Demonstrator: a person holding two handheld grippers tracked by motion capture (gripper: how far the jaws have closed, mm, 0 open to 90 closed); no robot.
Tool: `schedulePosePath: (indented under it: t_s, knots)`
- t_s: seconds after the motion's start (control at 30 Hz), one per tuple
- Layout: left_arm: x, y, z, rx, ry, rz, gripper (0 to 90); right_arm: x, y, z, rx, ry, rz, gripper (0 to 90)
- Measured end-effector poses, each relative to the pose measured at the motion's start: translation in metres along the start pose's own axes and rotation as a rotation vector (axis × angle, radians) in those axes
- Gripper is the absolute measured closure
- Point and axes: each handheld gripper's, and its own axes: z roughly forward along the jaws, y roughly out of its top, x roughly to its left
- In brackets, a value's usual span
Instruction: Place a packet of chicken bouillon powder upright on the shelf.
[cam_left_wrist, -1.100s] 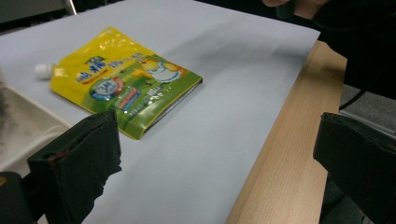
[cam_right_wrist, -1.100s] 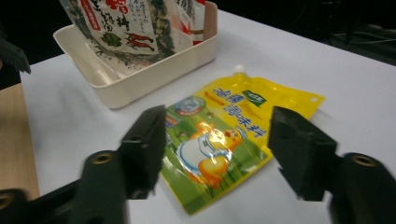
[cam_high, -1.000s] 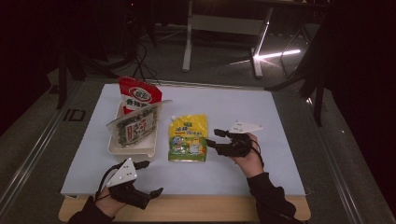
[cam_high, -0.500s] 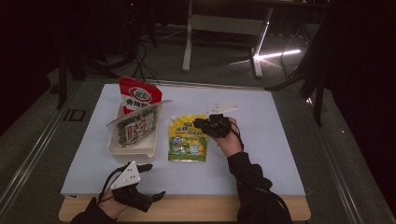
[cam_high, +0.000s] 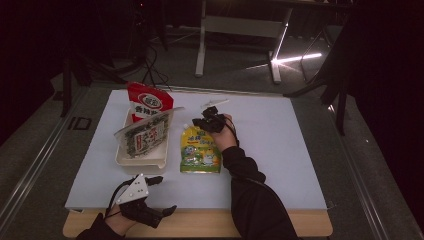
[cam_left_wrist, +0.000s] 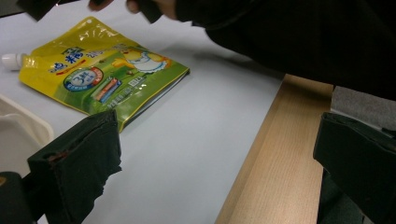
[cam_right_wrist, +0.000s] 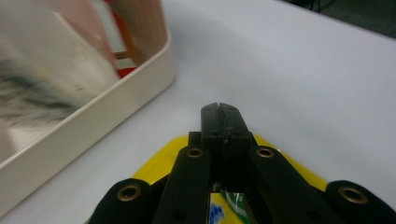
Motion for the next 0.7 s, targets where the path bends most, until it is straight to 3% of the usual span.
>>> schedulePosePath:
  t_s: [0.23,0.47,0.6,0.7]
  knots:
    - [-0.002,0.001,-0.005,-0.007,0.016,0.022,1.9,-0.008,0.009,0.031,0.065,-0.049,0.034,90.0]
    - [-0.003,0.000,-0.006,-0.011,0.016,0.017,1.9,-0.013,0.013,0.055,0.152,-0.101,0.082,90.0]
    - [-0.003,0.000,-0.007,-0.010,0.016,0.018,1.9,-0.011,0.010,0.063,0.199,-0.104,0.089,90.0]
    - [-0.003,-0.001,-0.006,-0.005,0.017,0.020,1.9,-0.007,0.009,0.061,0.202,-0.105,0.083,90.0]
